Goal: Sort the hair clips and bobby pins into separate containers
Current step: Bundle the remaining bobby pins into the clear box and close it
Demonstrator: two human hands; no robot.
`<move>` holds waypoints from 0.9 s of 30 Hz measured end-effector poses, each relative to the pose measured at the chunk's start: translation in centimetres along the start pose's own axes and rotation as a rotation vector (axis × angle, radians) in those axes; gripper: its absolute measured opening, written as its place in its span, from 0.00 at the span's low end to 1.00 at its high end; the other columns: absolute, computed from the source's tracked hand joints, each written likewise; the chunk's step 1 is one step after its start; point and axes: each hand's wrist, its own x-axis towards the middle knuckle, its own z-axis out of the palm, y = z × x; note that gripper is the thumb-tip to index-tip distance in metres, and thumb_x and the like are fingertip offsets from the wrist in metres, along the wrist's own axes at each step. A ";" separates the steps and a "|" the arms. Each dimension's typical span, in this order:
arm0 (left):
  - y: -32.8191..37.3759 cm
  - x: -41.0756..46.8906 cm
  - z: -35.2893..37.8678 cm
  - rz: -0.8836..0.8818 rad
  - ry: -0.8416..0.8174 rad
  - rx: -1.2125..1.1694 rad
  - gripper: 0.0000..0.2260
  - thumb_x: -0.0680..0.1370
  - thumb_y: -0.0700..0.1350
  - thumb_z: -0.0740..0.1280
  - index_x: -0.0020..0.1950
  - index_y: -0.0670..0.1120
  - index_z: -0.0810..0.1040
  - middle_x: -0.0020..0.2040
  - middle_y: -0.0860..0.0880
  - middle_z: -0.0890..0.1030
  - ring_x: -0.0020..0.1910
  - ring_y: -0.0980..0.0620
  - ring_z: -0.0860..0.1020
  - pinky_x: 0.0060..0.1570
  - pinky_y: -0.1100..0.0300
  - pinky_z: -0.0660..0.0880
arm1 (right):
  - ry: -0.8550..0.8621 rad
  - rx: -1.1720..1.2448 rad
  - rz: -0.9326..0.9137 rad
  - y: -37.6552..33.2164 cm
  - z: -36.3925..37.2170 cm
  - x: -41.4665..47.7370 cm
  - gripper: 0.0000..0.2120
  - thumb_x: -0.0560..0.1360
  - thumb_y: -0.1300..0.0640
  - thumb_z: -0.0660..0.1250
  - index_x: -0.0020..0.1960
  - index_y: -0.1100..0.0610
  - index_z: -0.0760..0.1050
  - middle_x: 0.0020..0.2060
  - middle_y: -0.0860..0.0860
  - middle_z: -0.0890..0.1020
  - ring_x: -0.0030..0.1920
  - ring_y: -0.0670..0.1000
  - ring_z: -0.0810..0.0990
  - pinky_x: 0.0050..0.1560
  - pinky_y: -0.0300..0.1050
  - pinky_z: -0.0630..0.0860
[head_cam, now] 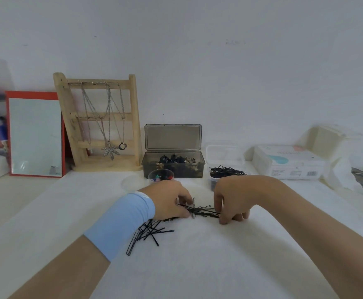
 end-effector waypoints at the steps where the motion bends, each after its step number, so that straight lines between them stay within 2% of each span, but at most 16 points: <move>1: 0.0 0.2 0.2 0.005 0.020 -0.011 0.17 0.76 0.56 0.70 0.64 0.57 0.77 0.54 0.56 0.76 0.49 0.56 0.76 0.52 0.61 0.74 | -0.009 0.015 -0.016 0.1 0.0 0.0 0.09 0.68 0.55 0.76 0.47 0.54 0.82 0.29 0.51 0.84 0.26 0.48 0.82 0.29 0.36 0.77; 3: 0.0 0.4 0.4 -0.002 0.024 -0.077 0.21 0.75 0.56 0.70 0.68 0.57 0.73 0.54 0.58 0.77 0.48 0.58 0.76 0.52 0.62 0.74 | 0.007 0.040 -0.068 0.0 0.0 0.1 0.06 0.69 0.58 0.75 0.46 0.53 0.83 0.33 0.53 0.86 0.29 0.48 0.83 0.30 0.36 0.76; 7: -0.1 0.3 0.5 -0.007 -0.002 -0.097 0.37 0.70 0.62 0.73 0.75 0.55 0.64 0.64 0.58 0.73 0.59 0.58 0.74 0.61 0.59 0.74 | 0.173 0.128 -0.169 -0.7 0.7 1.0 0.05 0.70 0.60 0.73 0.43 0.50 0.83 0.35 0.53 0.86 0.30 0.47 0.82 0.31 0.33 0.76; 9: 0.0 0.3 0.7 -0.004 0.022 -0.103 0.36 0.70 0.60 0.74 0.75 0.54 0.65 0.66 0.58 0.74 0.58 0.60 0.74 0.59 0.63 0.72 | 0.231 0.136 -0.184 -0.9 0.7 1.3 0.03 0.70 0.58 0.73 0.43 0.51 0.83 0.35 0.52 0.86 0.30 0.47 0.82 0.30 0.33 0.76; 11: 0.2 0.3 0.7 0.004 0.044 -0.193 0.33 0.71 0.54 0.75 0.74 0.54 0.67 0.61 0.59 0.78 0.51 0.65 0.75 0.55 0.67 0.73 | 0.226 0.169 -0.131 -0.9 0.4 1.1 0.01 0.71 0.53 0.71 0.42 0.50 0.82 0.35 0.51 0.86 0.31 0.48 0.84 0.29 0.36 0.77; 13: 0.3 0.2 0.2 -0.002 0.024 -0.246 0.35 0.71 0.53 0.76 0.75 0.55 0.65 0.60 0.60 0.76 0.51 0.66 0.75 0.56 0.64 0.75 | 0.252 0.100 -0.060 -0.7 0.1 0.9 0.08 0.73 0.47 0.68 0.46 0.50 0.82 0.40 0.50 0.86 0.37 0.50 0.84 0.33 0.40 0.77; 15: 0.1 -0.1 -0.3 -0.036 -0.021 -0.164 0.39 0.69 0.57 0.76 0.76 0.56 0.61 0.66 0.58 0.72 0.58 0.60 0.74 0.62 0.58 0.74 | 0.300 -0.014 -0.050 -1.0 0.5 1.1 0.16 0.73 0.44 0.66 0.55 0.52 0.81 0.45 0.47 0.83 0.46 0.50 0.80 0.41 0.41 0.75; 16: 0.0 -0.2 -0.6 -0.074 -0.043 -0.071 0.41 0.68 0.60 0.76 0.77 0.55 0.61 0.68 0.57 0.70 0.61 0.57 0.72 0.64 0.54 0.73 | 0.313 -0.033 -0.054 -1.3 0.9 1.3 0.19 0.73 0.41 0.66 0.54 0.54 0.81 0.44 0.48 0.81 0.46 0.50 0.79 0.42 0.42 0.75; 18: -0.1 -0.5 -0.9 -0.185 -0.079 0.097 0.43 0.66 0.66 0.74 0.76 0.54 0.63 0.68 0.55 0.70 0.64 0.53 0.71 0.64 0.52 0.72 | 0.316 -0.030 -0.064 -2.1 1.9 1.6 0.25 0.69 0.35 0.67 0.46 0.57 0.81 0.38 0.51 0.81 0.41 0.52 0.79 0.39 0.44 0.76; 19: 0.0 -0.5 -0.9 -0.228 -0.096 0.135 0.42 0.65 0.67 0.73 0.74 0.53 0.65 0.67 0.54 0.72 0.63 0.52 0.72 0.63 0.53 0.72 | 0.320 -0.023 -0.075 -2.4 2.3 1.8 0.26 0.67 0.33 0.70 0.46 0.57 0.81 0.38 0.50 0.81 0.40 0.52 0.79 0.38 0.43 0.76; 20: 0.0 -0.5 -0.9 -0.242 -0.106 0.142 0.39 0.66 0.67 0.73 0.72 0.52 0.69 0.65 0.54 0.74 0.61 0.52 0.74 0.62 0.54 0.73 | 0.327 -0.014 -0.093 -2.7 2.5 1.9 0.27 0.65 0.33 0.72 0.50 0.55 0.81 0.42 0.49 0.82 0.42 0.51 0.80 0.39 0.43 0.77; 21: 0.1 -0.4 -0.9 -0.230 -0.103 0.124 0.35 0.67 0.64 0.74 0.70 0.51 0.71 0.63 0.54 0.77 0.59 0.52 0.76 0.60 0.55 0.74 | 0.326 -0.005 -0.120 -2.8 2.6 2.0 0.28 0.66 0.35 0.74 0.57 0.53 0.80 0.46 0.47 0.81 0.44 0.49 0.79 0.41 0.40 0.76; 23: 0.1 -0.2 -0.9 -0.179 -0.086 0.049 0.29 0.70 0.56 0.75 0.69 0.52 0.73 0.56 0.57 0.79 0.53 0.54 0.78 0.55 0.59 0.75 | 0.281 0.004 -0.191 -2.7 2.3 1.8 0.27 0.69 0.42 0.75 0.65 0.49 0.77 0.47 0.42 0.78 0.45 0.46 0.76 0.39 0.34 0.70; 25: -0.1 -0.2 -1.0 -0.144 -0.076 -0.014 0.28 0.72 0.50 0.75 0.70 0.52 0.72 0.50 0.59 0.78 0.49 0.56 0.78 0.50 0.63 0.73 | 0.215 0.009 -0.243 -2.3 1.6 1.3 0.22 0.72 0.53 0.73 0.66 0.45 0.77 0.45 0.41 0.78 0.42 0.42 0.76 0.38 0.31 0.70; 27: -0.4 -0.2 -0.9 -0.126 -0.058 -0.063 0.29 0.72 0.46 0.75 0.71 0.53 0.70 0.48 0.60 0.79 0.47 0.58 0.78 0.47 0.64 0.73 | 0.170 -0.003 -0.269 -1.7 1.0 0.8 0.22 0.73 0.62 0.69 0.63 0.44 0.79 0.45 0.42 0.82 0.37 0.38 0.76 0.37 0.28 0.71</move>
